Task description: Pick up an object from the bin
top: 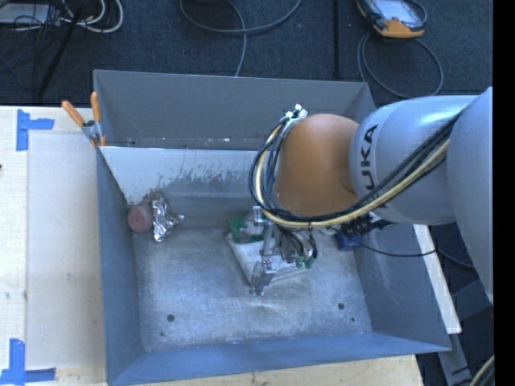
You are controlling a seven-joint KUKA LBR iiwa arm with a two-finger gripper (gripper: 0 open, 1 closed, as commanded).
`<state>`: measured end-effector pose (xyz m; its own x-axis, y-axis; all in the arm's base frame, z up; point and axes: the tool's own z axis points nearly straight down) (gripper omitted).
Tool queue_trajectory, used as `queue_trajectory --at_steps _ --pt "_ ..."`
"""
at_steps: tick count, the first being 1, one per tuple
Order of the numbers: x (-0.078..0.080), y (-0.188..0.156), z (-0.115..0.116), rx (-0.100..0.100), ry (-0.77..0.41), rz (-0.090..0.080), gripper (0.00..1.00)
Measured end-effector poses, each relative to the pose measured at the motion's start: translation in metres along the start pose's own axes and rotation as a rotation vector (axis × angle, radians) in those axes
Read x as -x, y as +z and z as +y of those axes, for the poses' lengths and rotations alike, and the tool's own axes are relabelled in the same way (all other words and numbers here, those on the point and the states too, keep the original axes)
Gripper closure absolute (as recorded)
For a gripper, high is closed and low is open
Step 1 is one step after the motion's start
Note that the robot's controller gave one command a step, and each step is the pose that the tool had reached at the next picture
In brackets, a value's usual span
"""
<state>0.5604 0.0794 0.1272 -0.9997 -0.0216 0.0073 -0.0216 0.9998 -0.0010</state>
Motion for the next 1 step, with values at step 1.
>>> queue_trajectory --at_steps 1 --pt "0.0017 -0.0028 0.0021 0.001 0.0 -0.005 1.0"
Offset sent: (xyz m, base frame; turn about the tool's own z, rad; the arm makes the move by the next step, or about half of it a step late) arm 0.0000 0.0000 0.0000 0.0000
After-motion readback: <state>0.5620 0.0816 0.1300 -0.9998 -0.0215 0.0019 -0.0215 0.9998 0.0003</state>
